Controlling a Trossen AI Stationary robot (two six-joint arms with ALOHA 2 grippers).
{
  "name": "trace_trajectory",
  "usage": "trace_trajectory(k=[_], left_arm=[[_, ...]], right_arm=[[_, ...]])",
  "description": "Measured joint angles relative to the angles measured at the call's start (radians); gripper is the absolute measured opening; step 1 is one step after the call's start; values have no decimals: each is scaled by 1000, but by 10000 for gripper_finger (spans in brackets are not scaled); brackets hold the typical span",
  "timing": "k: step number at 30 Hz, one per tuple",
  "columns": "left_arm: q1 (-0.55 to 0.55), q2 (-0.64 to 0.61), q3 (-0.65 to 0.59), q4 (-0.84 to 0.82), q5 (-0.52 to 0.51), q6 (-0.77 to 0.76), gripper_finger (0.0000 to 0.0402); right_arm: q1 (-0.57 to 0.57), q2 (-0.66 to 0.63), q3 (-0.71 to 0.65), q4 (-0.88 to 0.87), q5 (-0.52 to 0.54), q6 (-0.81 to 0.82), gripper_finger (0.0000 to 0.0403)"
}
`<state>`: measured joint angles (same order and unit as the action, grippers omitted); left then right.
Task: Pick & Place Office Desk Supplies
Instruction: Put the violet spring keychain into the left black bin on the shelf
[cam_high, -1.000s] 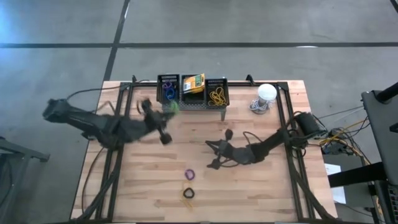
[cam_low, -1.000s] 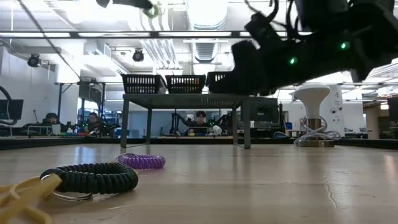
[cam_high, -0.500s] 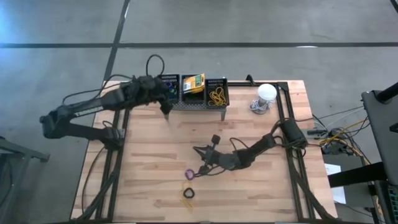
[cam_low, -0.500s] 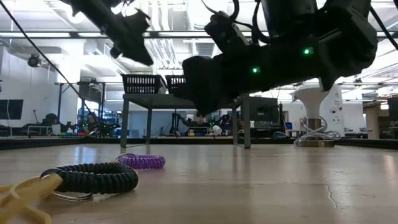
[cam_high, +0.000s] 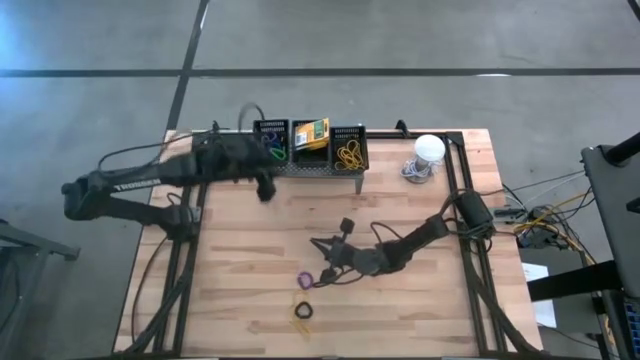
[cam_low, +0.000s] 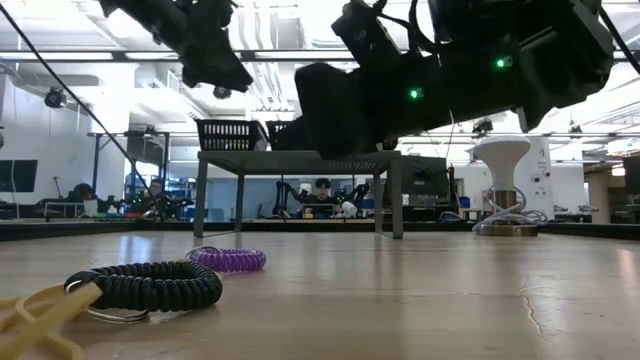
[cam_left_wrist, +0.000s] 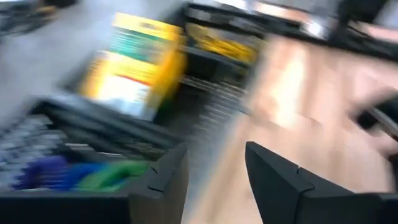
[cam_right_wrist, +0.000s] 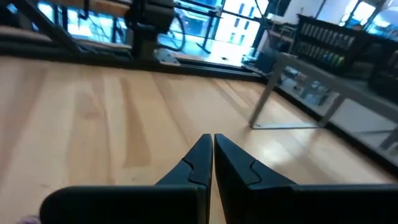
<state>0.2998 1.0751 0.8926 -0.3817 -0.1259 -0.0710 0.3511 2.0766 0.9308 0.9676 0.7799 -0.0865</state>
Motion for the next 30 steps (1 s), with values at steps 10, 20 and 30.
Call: trace_trajectory(k=[10, 20, 30], left_arm=[[-635, 51, -418, 594, -216, -95, 150], [-1215, 415, -500, 962, -972, -317, 149], [-1114, 691, -335, 935, -900, -232, 149]], right_arm=[[13, -34, 36, -8, -212, 63, 13], [21, -143, 214, -694, -422, 270, 15], [-4, 21, 443, -1045, -652, 333, 121]])
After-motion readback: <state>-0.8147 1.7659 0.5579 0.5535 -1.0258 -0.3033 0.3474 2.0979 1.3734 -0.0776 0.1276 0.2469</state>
